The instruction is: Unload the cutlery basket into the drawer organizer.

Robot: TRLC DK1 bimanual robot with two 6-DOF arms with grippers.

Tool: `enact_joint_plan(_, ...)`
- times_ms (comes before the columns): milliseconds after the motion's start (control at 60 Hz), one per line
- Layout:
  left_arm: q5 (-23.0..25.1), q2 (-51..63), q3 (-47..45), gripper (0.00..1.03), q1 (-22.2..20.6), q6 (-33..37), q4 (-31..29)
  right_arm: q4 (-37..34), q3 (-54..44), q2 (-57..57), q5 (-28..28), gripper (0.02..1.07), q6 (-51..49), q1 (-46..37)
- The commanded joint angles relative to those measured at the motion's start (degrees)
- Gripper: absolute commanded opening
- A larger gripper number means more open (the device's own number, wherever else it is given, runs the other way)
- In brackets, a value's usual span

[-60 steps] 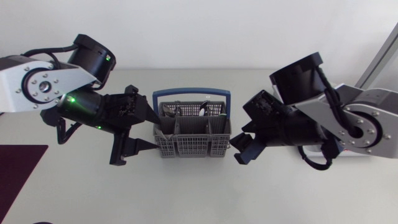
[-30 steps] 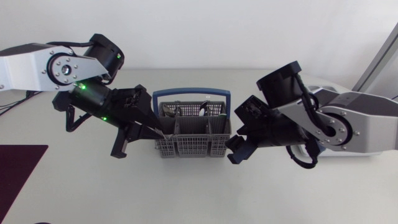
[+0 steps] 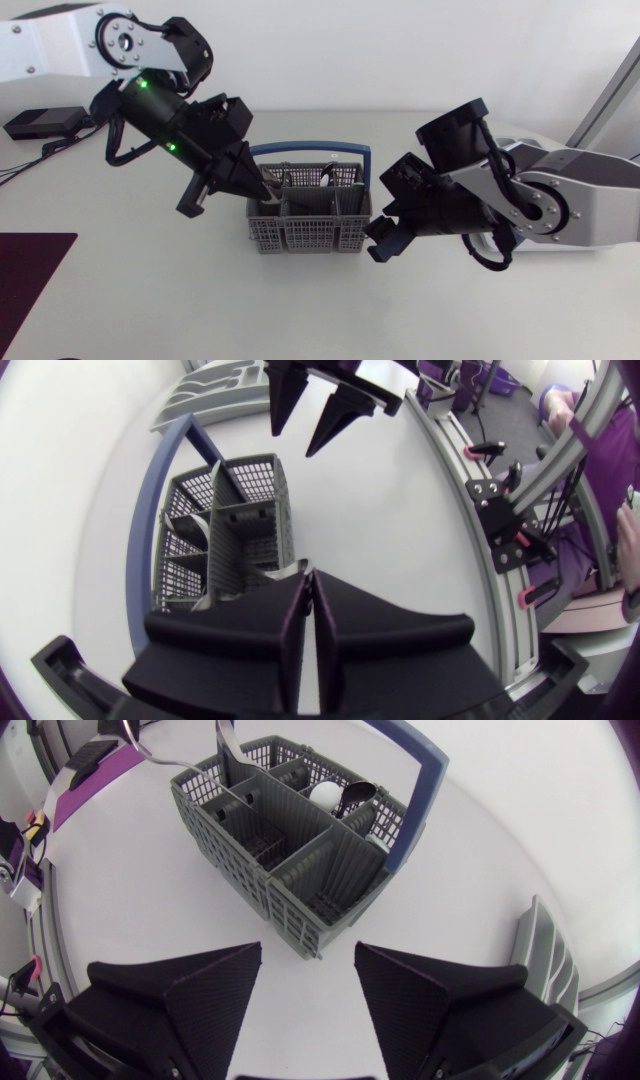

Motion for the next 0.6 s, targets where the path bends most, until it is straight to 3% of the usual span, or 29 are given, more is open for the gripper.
enact_joint_plan(0, 2.1, 4.3, 6.6, 0.03, -0.6, -0.1, -5.1, 0.1, -1.7, -1.0, -0.2, 0.71, -0.6, -0.2)
enact_joint_plan(183, 4.7, 12.4, 20.0, 0.03, -0.6, -2.0, -17.0, 0.0, -2.3, -2.6, -0.3, 0.71, -1.1, -0.6)
enact_joint_plan(583, 7.6, 11.8, 22.5, 0.03, -0.8, -6.5, -17.9, 0.4, -1.0, -3.8, -1.8, 0.71, -1.5, -0.8)
